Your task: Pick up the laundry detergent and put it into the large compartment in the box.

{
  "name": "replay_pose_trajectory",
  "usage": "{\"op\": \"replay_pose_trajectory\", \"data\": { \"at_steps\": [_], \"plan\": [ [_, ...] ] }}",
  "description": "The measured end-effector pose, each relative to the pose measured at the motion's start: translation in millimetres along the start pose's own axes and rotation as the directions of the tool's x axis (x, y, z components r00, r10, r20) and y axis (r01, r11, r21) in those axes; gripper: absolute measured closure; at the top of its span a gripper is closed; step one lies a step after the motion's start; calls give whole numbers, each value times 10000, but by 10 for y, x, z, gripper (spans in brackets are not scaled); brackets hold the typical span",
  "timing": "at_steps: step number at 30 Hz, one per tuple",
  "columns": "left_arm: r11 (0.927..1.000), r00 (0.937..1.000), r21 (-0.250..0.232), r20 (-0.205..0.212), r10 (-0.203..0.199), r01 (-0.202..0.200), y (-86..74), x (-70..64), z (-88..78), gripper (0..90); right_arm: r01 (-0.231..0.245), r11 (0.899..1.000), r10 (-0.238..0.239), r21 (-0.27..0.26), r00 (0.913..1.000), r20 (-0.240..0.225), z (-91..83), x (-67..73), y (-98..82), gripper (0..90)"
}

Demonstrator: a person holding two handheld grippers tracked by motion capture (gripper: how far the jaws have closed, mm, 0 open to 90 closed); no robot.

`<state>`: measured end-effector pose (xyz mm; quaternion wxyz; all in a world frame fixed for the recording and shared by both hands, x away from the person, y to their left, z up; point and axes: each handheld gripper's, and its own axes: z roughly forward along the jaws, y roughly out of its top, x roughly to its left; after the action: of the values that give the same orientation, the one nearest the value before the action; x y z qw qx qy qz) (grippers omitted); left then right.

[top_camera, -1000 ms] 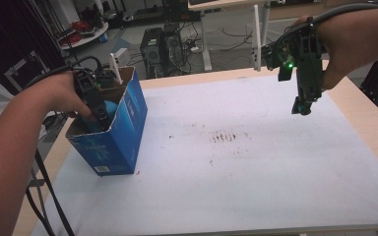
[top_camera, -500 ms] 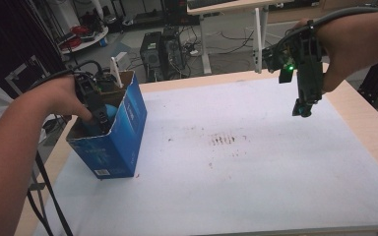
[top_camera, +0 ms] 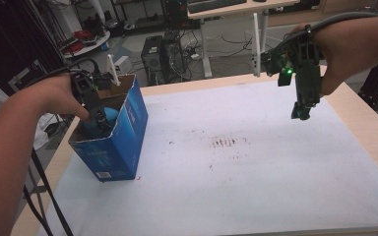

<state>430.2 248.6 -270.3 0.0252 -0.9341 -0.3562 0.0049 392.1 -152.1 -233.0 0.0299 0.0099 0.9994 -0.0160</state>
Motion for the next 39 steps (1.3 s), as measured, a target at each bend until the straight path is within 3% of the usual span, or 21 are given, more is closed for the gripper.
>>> {"op": "replay_pose_trajectory", "data": {
  "at_steps": [8,18,30,39],
  "plan": [
    [9998,10000,-195,39,-34,35,-24,-43,-131,188,-38,10000,38,-48,10000,11,-21,11,-24,21],
    [9991,9997,-345,29,238,-237,-17,-129,-327,154,-75,9999,75,-93,10000,20,-31,10,-41,21],
    [9926,9938,-485,21,1114,-1112,65,-349,-519,68,9,9999,-10,-132,10000,-25,-21,-3,-28,21],
    [9792,9801,-428,-139,1979,-1983,213,-583,-651,17,11,9999,-12,-147,10000,-52,-17,-7,-25,21]
  ]
}}
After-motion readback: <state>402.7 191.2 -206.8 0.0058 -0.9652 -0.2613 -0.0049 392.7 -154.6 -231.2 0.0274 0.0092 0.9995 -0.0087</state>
